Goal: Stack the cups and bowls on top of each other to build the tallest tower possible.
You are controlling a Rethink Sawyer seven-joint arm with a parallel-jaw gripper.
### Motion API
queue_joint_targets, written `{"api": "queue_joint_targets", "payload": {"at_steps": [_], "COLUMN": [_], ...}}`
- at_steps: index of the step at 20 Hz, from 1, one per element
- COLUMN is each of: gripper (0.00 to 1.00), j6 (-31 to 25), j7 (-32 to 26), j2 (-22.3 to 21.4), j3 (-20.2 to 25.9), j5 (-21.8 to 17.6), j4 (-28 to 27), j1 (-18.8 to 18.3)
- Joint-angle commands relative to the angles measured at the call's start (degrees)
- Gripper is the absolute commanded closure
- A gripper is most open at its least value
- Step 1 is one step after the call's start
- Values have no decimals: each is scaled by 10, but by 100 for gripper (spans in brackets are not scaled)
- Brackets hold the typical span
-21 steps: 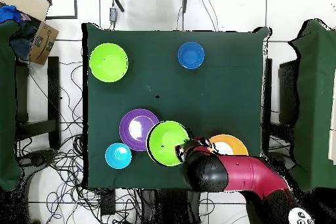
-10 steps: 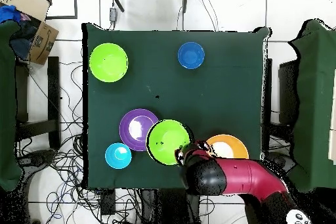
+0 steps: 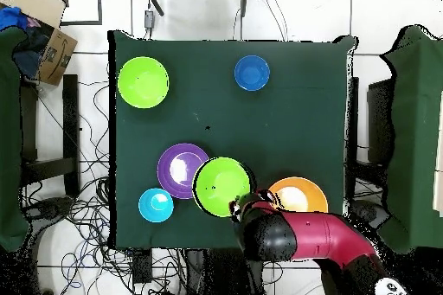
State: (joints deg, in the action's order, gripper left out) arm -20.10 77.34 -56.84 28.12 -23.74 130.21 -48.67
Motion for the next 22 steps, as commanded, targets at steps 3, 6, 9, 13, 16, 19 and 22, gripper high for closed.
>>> {"api": "queue_joint_targets", "payload": {"at_steps": [3, 6, 9, 13, 16, 19, 22], "gripper": [0, 0, 0, 0, 0, 0, 0], "j6": [-25, -39, -51, -74, -74, -71, -83], "j7": [52, 52, 49, 44, 47, 52, 55], "j2": [-12, -25, -38, -51, -51, -50, -46], "j3": [16, 27, 34, 35, 43, 48, 32], "j5": [7, 27, 43, 58, 78, 97, 97], "j4": [35, 37, 36, 22, 14, 3, -29], "j1": [30, 30, 30, 40, 45, 51, 71]}}
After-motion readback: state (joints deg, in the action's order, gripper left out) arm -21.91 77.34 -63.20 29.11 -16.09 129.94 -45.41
